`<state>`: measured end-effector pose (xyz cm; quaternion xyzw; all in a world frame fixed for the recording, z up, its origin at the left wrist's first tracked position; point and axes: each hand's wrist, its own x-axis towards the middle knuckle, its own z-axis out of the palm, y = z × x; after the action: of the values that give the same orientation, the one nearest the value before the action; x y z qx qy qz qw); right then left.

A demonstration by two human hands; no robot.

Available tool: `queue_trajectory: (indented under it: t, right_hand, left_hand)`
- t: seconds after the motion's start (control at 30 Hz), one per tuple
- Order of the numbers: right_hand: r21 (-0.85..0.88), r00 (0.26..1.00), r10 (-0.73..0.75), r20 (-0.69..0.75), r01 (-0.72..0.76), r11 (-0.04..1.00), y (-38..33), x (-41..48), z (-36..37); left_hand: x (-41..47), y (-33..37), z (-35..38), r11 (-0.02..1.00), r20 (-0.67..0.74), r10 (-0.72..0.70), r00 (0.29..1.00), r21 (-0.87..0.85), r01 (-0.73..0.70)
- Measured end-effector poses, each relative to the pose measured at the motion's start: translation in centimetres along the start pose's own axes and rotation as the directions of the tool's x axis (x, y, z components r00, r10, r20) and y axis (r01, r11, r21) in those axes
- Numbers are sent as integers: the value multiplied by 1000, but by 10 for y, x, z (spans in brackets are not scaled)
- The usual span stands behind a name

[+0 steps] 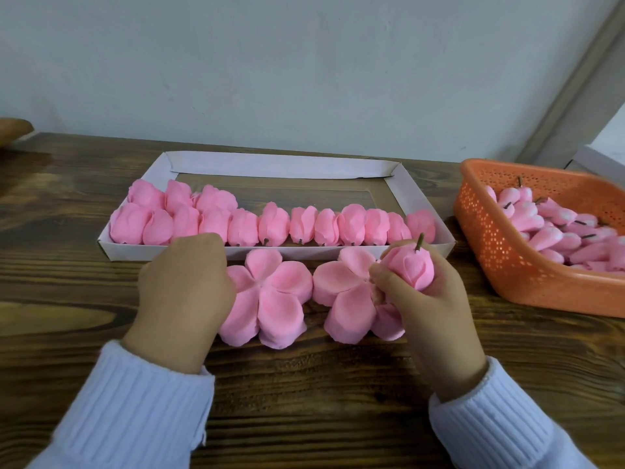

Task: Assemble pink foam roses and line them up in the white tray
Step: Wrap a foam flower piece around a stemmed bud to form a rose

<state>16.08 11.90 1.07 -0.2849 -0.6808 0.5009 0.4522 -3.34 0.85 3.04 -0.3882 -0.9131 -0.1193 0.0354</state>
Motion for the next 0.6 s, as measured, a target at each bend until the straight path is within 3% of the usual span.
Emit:
queue_trajectory:
  t: [0.23,0.37,0.5,0.57,0.6]
  right_hand:
    - [2,1000,4,1,-4,1000,0,-1,-1]
    - [-16,1000,16,9,-16,1000,-2,0,-1]
    - [-10,1000,20,-4,-20,1000,-2,-2,-1]
    - [-2,1000,17,-16,-17,1000,-2,-3,-1]
    - [-1,1000,12,-16,-13,1000,-3,-3,-1]
  left_hand:
    - [1,4,0,1000,93,-19,995,8,19]
    - [-1,6,-5,970,25,9,1000,-242,-3]
    - [3,10,-4,812,57,-34,998,-580,61]
    - [4,12,-3,663,131,-52,990,-737,132]
    - [4,14,-3,543,177,-57,983,-821,179]
